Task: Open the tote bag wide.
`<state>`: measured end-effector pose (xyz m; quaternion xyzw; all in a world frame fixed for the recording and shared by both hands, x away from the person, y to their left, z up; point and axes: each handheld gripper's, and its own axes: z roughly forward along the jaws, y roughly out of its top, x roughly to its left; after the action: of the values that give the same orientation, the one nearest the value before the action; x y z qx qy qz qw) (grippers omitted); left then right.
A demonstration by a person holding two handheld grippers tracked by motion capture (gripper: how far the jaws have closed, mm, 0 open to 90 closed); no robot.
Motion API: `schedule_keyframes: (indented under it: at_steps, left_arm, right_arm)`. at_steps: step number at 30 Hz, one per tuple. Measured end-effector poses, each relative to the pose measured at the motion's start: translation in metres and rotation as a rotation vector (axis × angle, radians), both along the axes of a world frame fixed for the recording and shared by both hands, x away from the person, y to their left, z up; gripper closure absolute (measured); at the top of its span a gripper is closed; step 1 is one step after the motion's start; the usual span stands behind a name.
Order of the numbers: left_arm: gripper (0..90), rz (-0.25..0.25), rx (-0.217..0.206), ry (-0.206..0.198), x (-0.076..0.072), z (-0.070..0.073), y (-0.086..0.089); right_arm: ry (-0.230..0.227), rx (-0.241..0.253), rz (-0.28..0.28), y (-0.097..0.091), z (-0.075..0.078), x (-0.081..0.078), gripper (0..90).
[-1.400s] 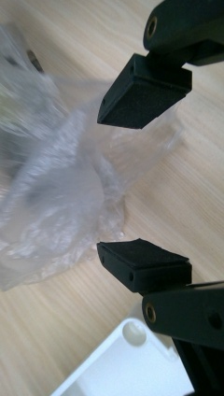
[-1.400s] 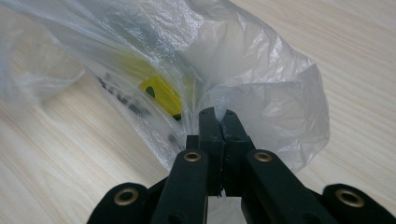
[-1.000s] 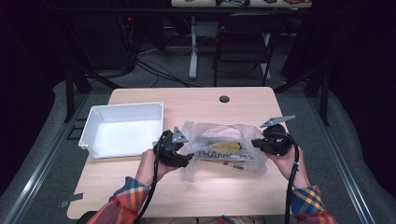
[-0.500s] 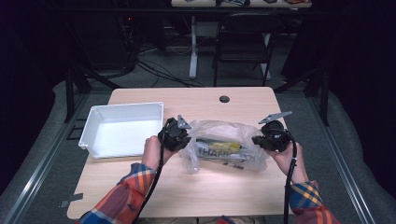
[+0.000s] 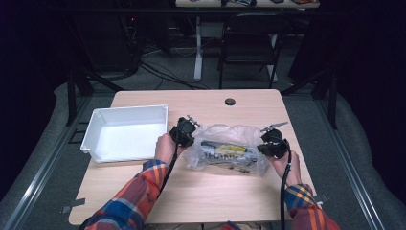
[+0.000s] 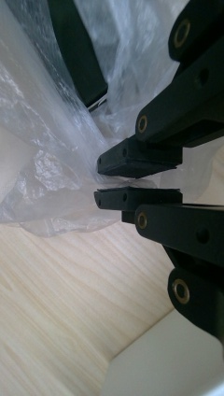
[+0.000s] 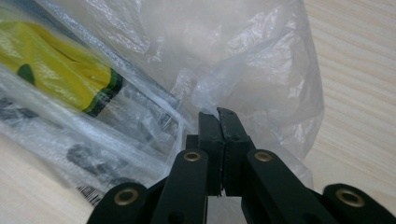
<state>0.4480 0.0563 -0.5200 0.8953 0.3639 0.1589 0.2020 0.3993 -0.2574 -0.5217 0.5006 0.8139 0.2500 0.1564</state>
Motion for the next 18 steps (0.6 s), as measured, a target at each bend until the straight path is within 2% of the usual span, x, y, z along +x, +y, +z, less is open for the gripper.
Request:
schedule_keyframes:
  at_steps: [2,4,5,7,8,9,13,15,18]
  left_arm:
    - [82.6,0.008,0.01,0.01,0.004,-0.004,-0.002]
    - [84.0,0.023,0.057,0.02,0.009,-0.012,-0.004]
    - [83.8,0.023,0.057,0.02,0.009,-0.012,-0.004]
    - [83.8,0.032,0.043,0.049,0.013,-0.018,-0.001]
    - [83.7,0.034,0.043,0.056,0.013,-0.02,0.0]
    - [83.9,0.03,0.048,0.059,0.012,-0.021,0.0]
    - [84.7,0.003,0.048,0.05,0.0,-0.021,0.002]
    - [85.0,-0.028,0.055,0.051,-0.014,-0.02,0.006]
    - [85.0,-0.049,0.062,0.051,-0.024,-0.021,0.009]
  right_arm:
    - [-0.003,-0.008,-0.004,0.002,-0.004,0.002,89.7]
    - [-0.016,-0.035,-0.01,0.005,-0.008,0.004,89.8]
    - [-0.011,-0.062,-0.015,0.006,-0.01,0.006,89.8]
    - [-0.01,-0.069,-0.018,0.006,-0.013,0.007,89.8]
    - [0.001,-0.046,-0.021,0.006,-0.019,0.008,89.7]
    - [0.013,-0.061,-0.009,0.005,-0.019,0.008,89.7]
    - [0.023,-0.07,0.0,0.003,-0.019,0.007,89.0]
    - [0.035,-0.083,-0.001,0.002,-0.019,0.007,86.8]
    - [0.026,-0.096,0.005,0.005,-0.019,0.007,85.8]
